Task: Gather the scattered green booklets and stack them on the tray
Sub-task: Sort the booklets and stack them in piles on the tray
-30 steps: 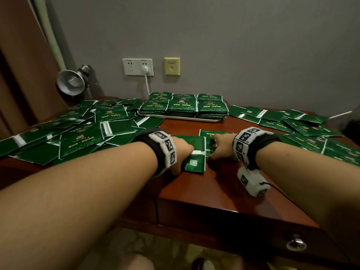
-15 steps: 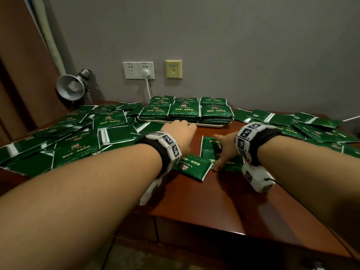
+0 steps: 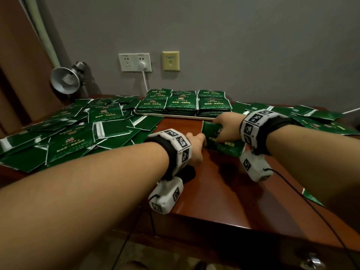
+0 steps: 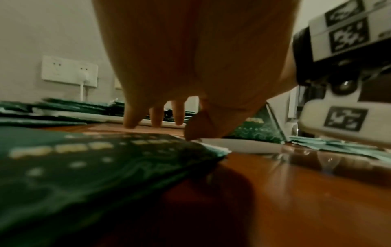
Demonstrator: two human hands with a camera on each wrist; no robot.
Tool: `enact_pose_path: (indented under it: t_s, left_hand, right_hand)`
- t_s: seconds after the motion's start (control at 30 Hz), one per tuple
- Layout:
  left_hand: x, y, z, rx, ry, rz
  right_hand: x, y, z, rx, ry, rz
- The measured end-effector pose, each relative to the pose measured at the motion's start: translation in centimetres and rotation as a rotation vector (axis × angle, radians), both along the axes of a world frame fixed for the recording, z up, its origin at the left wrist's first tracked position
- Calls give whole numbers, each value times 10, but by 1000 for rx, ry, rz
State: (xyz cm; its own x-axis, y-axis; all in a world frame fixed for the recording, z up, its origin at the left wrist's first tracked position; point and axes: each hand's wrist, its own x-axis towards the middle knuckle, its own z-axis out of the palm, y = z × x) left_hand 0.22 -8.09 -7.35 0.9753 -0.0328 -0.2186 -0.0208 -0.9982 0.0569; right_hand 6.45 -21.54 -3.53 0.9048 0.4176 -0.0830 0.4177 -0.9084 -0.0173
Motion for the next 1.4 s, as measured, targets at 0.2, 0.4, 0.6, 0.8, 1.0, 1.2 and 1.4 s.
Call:
enact_pose_path:
  t_s: [0.2, 0.4, 0.6, 0.8, 1.0, 1.2, 1.4]
  left_hand:
    - [-8, 21, 0, -57, -111, 117]
    - [-11, 39, -7, 46, 14, 74]
    - [-16, 37, -3, -4, 33, 37]
    - [-22, 33, -4, -156, -31, -23]
    - [-22, 50, 10, -51, -32, -94]
    - [-1, 89, 43, 185, -150, -140]
    - [58, 129, 70, 319, -191, -142]
  right_hand:
    - [-13, -2, -2, -43, 7, -28]
    - [-10, -4, -18, -143, 114, -87]
    - [-16, -1, -20, -212, 146, -95]
    - [-23, 10, -23, -107, 149, -50]
    - [-23, 14, -21, -136, 72, -43]
    - [-5, 20, -6, -83, -39, 27]
    - [49, 40, 33, -90, -123, 32]
